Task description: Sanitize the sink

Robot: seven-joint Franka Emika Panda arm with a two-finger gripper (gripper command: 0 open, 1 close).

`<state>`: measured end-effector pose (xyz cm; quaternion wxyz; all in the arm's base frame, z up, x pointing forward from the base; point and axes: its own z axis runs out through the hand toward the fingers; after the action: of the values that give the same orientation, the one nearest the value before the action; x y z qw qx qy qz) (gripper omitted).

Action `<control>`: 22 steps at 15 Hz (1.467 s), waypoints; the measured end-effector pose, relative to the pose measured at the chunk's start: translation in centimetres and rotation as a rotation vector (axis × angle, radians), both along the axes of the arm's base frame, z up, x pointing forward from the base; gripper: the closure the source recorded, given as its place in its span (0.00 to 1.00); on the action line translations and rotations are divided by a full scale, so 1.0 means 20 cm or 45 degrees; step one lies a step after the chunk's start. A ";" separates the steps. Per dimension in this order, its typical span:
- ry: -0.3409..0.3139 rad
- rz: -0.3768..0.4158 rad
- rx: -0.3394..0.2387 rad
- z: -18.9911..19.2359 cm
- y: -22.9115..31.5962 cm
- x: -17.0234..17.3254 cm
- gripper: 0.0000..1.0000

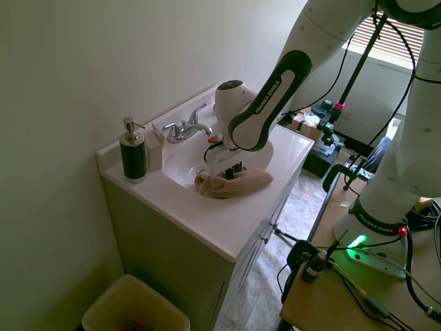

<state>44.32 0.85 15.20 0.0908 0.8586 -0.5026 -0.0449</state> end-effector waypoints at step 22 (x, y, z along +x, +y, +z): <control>-0.452 0.343 -0.374 -0.22 0.09 0.07 1.00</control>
<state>45.67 2.74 10.79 0.1299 0.8899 -0.3928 0.1921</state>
